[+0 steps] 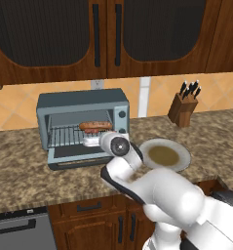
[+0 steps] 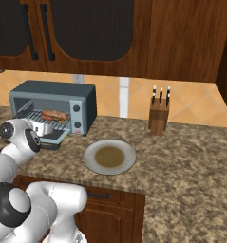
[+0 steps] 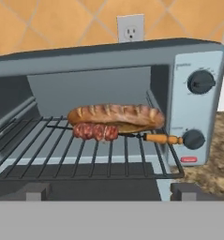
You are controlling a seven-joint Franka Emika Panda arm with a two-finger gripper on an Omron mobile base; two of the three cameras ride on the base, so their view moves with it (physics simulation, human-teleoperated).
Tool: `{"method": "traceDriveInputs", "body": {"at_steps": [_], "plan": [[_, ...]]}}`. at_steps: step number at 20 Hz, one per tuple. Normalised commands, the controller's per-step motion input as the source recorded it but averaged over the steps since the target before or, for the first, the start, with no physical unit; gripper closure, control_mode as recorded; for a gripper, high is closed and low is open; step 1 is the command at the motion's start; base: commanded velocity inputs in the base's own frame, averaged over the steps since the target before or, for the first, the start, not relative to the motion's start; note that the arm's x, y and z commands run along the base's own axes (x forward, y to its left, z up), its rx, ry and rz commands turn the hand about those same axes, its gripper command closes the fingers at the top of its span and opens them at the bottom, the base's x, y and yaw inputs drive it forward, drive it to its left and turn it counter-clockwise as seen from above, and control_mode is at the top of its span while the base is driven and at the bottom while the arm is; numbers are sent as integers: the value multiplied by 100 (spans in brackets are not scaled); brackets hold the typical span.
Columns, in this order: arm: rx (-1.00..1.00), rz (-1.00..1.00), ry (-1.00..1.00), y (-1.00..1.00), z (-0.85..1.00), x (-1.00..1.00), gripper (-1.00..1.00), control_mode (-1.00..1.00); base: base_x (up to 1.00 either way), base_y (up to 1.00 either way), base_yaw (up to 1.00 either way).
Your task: Pick up the kebab skewer and baguette bread, and place them inside the toaster oven. Close the toaster oven door and start by setting the timer.
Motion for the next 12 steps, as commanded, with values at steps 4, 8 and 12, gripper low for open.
{"method": "traceDriveInputs", "body": {"at_steps": [4,8,12], "plan": [[2,0,0,10,-6,20,-100,-100,0,0,0],[0,0,0,0,-19,21,-100,-100,0,0,0],[0,0,0,4,-27,22,-100,-100,0,0,0]]}}
